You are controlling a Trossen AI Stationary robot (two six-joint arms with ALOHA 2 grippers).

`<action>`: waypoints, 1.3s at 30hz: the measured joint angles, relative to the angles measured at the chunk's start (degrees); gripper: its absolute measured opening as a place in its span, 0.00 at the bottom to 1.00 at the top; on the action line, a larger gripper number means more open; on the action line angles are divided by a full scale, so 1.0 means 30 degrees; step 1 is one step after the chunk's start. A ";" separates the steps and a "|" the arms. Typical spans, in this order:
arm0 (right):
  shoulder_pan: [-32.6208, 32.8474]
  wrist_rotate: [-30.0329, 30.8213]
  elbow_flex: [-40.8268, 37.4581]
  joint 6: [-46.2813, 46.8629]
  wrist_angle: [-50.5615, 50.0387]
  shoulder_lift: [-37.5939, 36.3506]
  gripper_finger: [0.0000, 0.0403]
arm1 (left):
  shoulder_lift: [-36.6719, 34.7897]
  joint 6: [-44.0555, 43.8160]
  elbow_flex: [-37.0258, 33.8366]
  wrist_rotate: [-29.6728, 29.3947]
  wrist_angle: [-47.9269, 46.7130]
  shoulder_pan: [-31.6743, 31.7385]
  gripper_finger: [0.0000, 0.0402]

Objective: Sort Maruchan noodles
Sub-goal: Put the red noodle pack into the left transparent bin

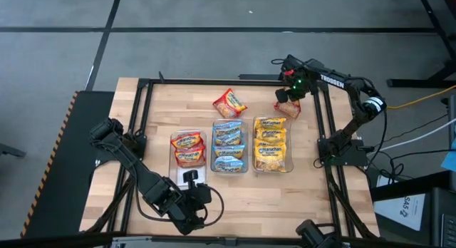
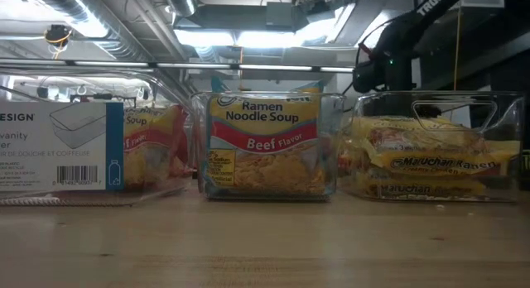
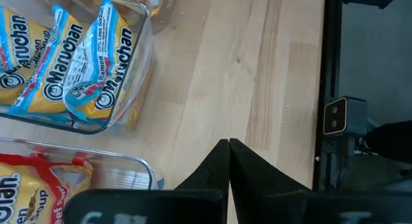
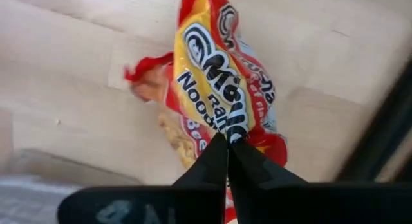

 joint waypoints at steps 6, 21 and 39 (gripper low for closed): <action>0.0000 -0.0093 0.2355 0.0040 -0.1480 -0.0058 0.00 | 0.0000 0.0041 0.0000 -0.0065 0.0000 0.0000 0.00; 0.4400 -0.5517 0.9297 -0.1212 -0.3206 -0.0602 0.00 | 0.0000 0.0049 0.0000 -0.0269 -0.0551 0.0000 0.00; 2.2043 -0.0006 0.9196 0.4413 -0.1688 -0.0852 0.00 | 0.0000 -0.0180 0.0000 -0.0218 -0.1001 0.0427 0.00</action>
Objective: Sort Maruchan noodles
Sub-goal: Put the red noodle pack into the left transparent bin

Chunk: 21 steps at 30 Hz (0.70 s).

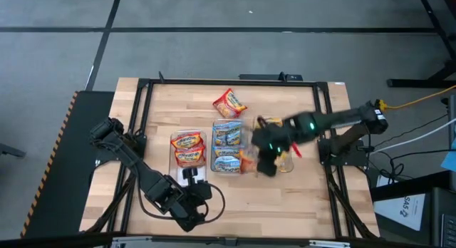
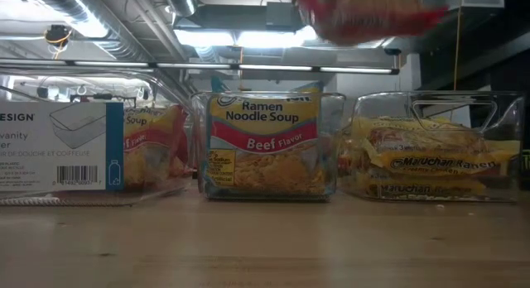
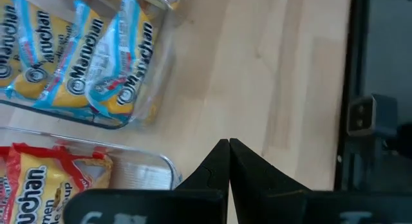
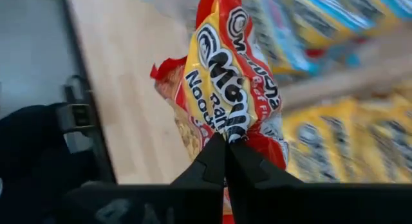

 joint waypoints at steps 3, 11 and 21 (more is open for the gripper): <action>0.1723 0.0880 0.0000 0.0371 0.1589 0.0004 0.00 | 0.0000 -0.0289 0.0000 -0.1061 0.0083 0.0231 0.00; 0.3981 0.2060 0.0000 -0.0238 0.5895 0.0891 0.00 | 0.0000 0.0493 0.0000 -0.1787 0.1100 0.1319 0.12; 0.4083 0.2098 -0.0015 -0.1377 0.5857 0.2151 0.00 | -0.0111 0.1234 0.0007 -0.0889 0.2050 0.1279 0.24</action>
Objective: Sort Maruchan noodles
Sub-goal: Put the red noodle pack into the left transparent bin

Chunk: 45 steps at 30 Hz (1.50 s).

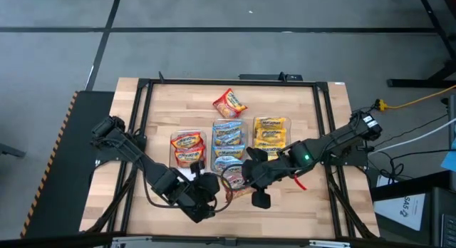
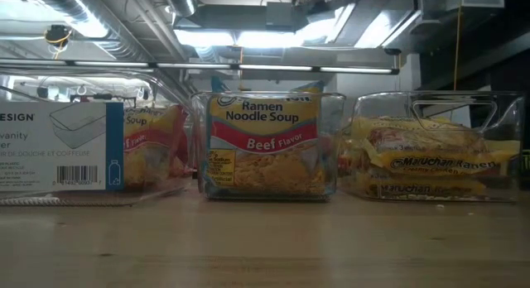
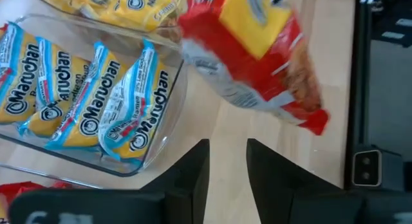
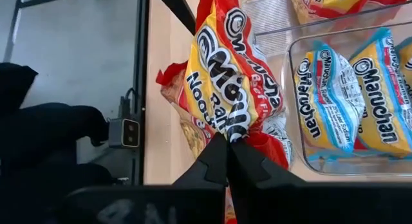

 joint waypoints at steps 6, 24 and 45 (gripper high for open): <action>0.0000 0.0926 -0.0007 -0.0914 0.0654 0.0006 0.00 | -0.0195 0.0022 0.0000 -0.0853 0.0382 0.0015 0.24; -0.0007 0.0894 0.0000 -0.1265 0.0571 0.0173 0.00 | -0.1965 0.1380 0.0007 -0.1660 0.1464 0.0029 0.24; 0.0000 0.0384 0.0000 -0.1922 0.0837 0.0173 0.00 | -0.1980 0.2426 0.0007 0.0033 0.2783 0.0982 0.31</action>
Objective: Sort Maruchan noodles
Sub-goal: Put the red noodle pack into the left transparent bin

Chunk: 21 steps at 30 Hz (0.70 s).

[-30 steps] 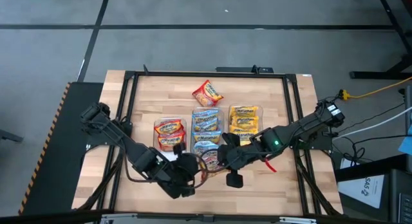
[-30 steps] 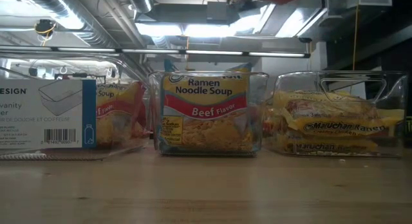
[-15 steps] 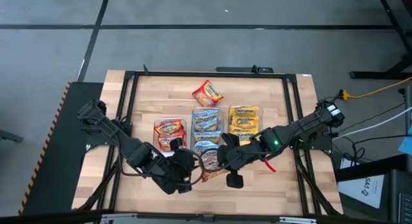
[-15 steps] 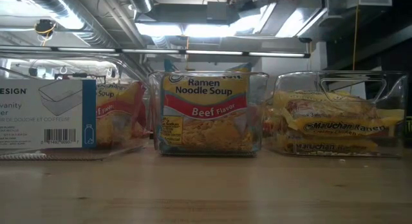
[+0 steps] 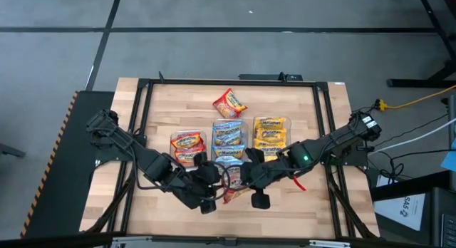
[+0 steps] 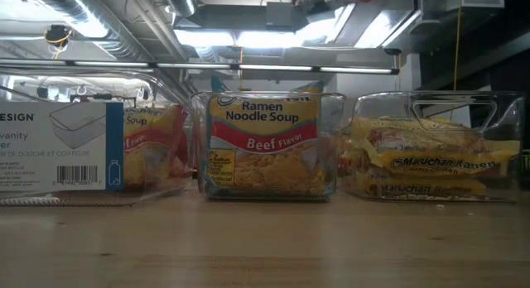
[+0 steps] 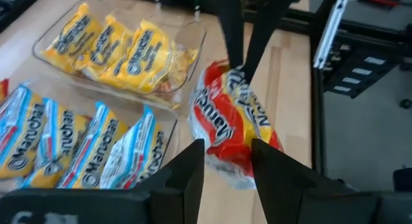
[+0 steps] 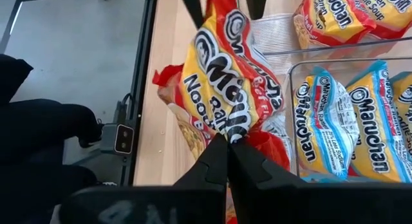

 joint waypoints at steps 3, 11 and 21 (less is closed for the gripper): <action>0.0000 -0.0043 0.0000 -0.0006 0.0007 0.0000 0.00 | 0.0000 0.0051 0.0000 0.0078 0.0191 0.0040 0.31; 0.0000 -0.0044 0.0000 -0.0239 0.0015 0.0000 0.00 | 0.0131 0.0073 -0.0019 0.1024 0.0195 0.0414 0.31; 0.0000 -0.0131 0.0000 -0.0936 0.0798 0.0000 0.00 | 0.0291 0.0899 -0.0029 0.1599 0.0191 0.0758 0.10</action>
